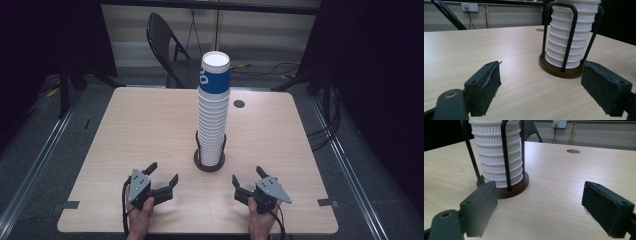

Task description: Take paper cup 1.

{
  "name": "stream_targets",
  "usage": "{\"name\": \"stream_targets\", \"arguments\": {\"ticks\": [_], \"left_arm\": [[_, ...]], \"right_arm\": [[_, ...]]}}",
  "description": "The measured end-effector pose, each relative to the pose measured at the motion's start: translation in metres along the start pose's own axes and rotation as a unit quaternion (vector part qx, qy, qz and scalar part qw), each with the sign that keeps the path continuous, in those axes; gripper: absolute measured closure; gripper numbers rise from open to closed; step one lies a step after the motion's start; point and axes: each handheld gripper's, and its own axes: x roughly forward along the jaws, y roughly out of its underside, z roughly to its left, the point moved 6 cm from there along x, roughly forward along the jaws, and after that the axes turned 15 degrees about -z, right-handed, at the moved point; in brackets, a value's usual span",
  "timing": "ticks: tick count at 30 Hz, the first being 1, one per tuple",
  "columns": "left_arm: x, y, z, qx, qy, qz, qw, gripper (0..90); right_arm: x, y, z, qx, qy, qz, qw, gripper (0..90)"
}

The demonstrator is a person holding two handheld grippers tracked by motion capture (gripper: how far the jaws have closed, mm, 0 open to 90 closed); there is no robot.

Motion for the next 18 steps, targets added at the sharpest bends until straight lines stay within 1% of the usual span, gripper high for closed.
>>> {"name": "stream_targets", "arguments": {"ticks": [2,3,5,6,7,8,9,10,11,12,13,16,17,18], "left_arm": [[0.000,0.000,0.000,-0.003,-0.001,-0.001,1.0000,15.8],[0.000,0.000,0.000,-0.003,0.000,-0.002,1.0000,15.8],[0.000,0.000,0.000,-0.001,0.001,-0.002,1.0000,15.8],[0.000,0.000,0.000,-0.002,0.002,-0.003,1.0000,15.8],[0.000,0.000,0.000,-0.003,0.003,-0.002,1.0000,15.8],[0.000,0.000,-0.001,-0.001,0.004,-0.003,1.0000,15.7],[0.000,0.000,-0.001,-0.001,0.004,-0.003,1.0000,15.7],[0.000,0.000,-0.001,0.003,0.004,-0.003,1.0000,15.7],[0.000,0.000,-0.002,0.004,0.003,-0.004,1.0000,15.8],[0.000,0.000,-0.002,0.004,0.003,-0.004,1.0000,15.8],[0.000,0.000,-0.001,0.003,0.003,-0.005,1.0000,15.8],[0.000,0.000,-0.001,0.004,0.001,-0.004,1.0000,15.8],[0.000,0.000,-0.001,0.002,-0.001,-0.004,1.0000,15.8],[0.000,0.000,0.000,0.002,-0.001,-0.004,1.0000,15.8]], "right_arm": [[0.000,0.000,-0.001,0.001,0.001,0.001,1.0000,12.5],[0.001,0.001,-0.001,0.001,0.005,0.008,1.0000,12.9],[0.002,0.001,-0.001,0.001,0.002,0.009,1.0000,12.7],[0.003,0.002,-0.001,-0.003,0.007,0.018,0.9998,13.1],[0.005,0.002,0.000,-0.007,0.005,0.020,0.9998,13.0],[0.006,0.002,0.000,-0.006,0.002,0.017,0.9998,13.4],[0.007,0.002,0.001,0.001,-0.001,0.021,0.9998,13.9],[0.007,0.002,0.001,0.001,-0.001,0.021,0.9998,13.9],[0.010,0.002,0.002,-0.005,0.000,0.026,0.9996,13.7],[0.010,0.002,0.002,-0.005,0.000,0.026,0.9996,13.7],[0.010,0.000,0.004,-0.006,-0.007,0.029,0.9996,14.1],[0.011,-0.003,0.006,-0.005,-0.012,0.026,0.9996,14.2],[0.012,-0.007,0.007,-0.003,-0.021,0.028,0.9994,15.6],[0.012,-0.009,0.008,-0.002,-0.023,0.023,0.9995,16.0]]}}
